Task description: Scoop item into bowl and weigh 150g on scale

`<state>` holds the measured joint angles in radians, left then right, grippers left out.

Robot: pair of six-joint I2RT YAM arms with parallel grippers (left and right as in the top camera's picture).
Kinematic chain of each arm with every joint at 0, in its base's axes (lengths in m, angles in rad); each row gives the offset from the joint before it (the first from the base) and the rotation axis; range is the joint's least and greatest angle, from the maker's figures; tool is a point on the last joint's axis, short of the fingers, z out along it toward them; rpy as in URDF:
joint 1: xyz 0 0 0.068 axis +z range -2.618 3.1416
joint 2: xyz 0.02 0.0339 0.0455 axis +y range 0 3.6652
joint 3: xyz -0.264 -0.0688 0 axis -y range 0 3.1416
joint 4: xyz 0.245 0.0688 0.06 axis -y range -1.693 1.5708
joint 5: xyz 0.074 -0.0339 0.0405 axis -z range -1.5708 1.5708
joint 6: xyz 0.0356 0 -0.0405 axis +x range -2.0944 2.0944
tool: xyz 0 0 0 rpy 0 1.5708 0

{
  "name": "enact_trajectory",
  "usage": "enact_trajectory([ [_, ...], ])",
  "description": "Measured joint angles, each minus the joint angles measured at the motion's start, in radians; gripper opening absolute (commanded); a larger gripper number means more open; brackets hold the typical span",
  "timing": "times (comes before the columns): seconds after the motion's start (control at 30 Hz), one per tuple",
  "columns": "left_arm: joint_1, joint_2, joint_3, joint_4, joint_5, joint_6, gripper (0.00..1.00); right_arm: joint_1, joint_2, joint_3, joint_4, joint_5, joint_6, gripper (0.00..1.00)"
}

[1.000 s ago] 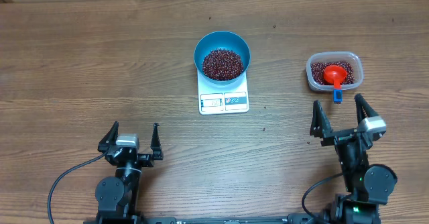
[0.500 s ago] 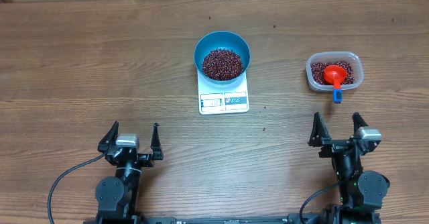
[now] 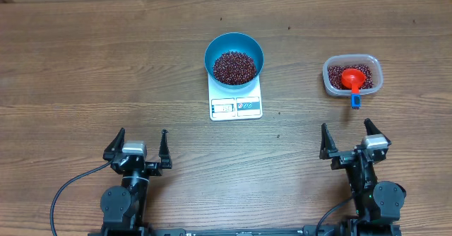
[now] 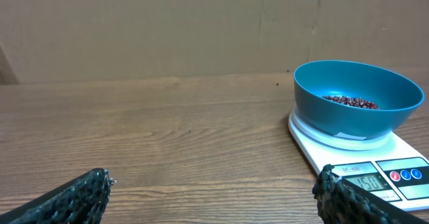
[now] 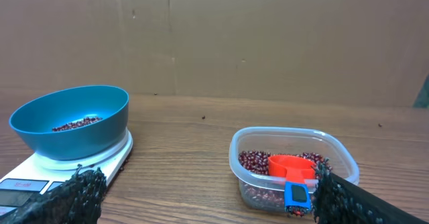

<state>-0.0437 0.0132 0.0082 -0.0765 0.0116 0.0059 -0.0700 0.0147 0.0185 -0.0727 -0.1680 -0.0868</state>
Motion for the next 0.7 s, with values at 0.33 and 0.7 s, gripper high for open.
enact_trajectory([
  [0.33, 0.000, 0.000, 0.000, 0.000, 0.000, 0.000, 1.00, 0.000, 0.000, 0.000, 0.001, 0.000, -0.014, 1.00],
  [0.7, 0.000, 0.000, 0.000, 0.000, 0.000, 0.000, 1.00, 0.000, 0.000, 0.000, 0.000, 0.000, -0.018, 1.00],
])
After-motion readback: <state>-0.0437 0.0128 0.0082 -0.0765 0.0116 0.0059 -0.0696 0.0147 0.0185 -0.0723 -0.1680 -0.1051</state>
